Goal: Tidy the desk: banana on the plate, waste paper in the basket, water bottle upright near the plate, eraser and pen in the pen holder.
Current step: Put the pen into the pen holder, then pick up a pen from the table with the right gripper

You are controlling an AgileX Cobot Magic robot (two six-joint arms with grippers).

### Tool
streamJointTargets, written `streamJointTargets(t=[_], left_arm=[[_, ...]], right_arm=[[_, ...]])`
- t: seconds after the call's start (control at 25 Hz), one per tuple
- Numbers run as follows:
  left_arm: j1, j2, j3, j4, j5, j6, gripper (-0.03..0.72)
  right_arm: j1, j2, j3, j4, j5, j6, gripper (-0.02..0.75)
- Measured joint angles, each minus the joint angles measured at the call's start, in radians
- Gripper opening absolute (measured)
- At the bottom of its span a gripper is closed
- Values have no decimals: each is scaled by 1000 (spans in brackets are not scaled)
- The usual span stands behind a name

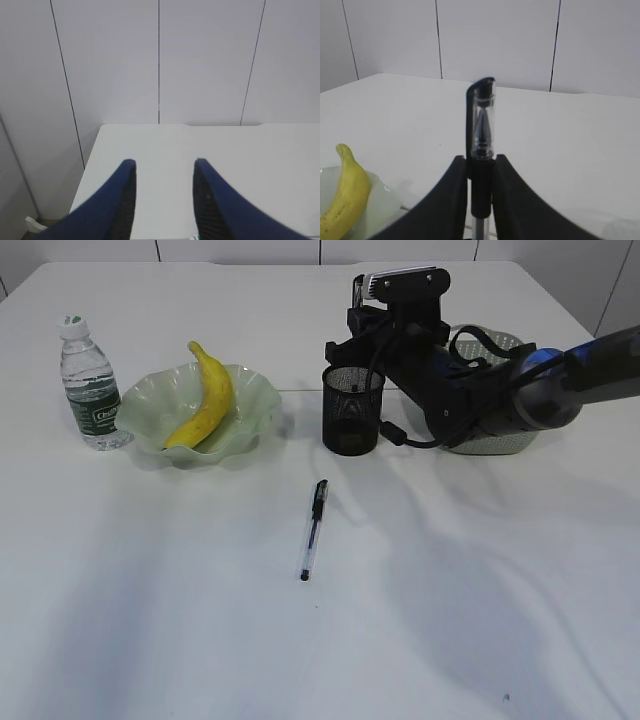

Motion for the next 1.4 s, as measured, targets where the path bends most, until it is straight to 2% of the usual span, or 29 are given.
streamJointTargets(t=[0.16, 0.28, 0.8, 1.24, 1.4], left_arm=[[0, 0, 0, 0, 0, 1, 260], [0, 0, 0, 0, 2, 1, 260], [0, 0, 0, 0, 3, 2, 260], [0, 35, 0, 6, 12, 3, 260], [0, 37, 0, 6, 15, 3, 260]], right_arm=[[0, 0, 0, 0, 0, -2, 217], [0, 0, 0, 0, 0, -2, 242], [0, 0, 0, 0, 3, -2, 251], [0, -89, 0, -65, 136, -2, 251], [0, -129, 0, -65, 244, -2, 251]])
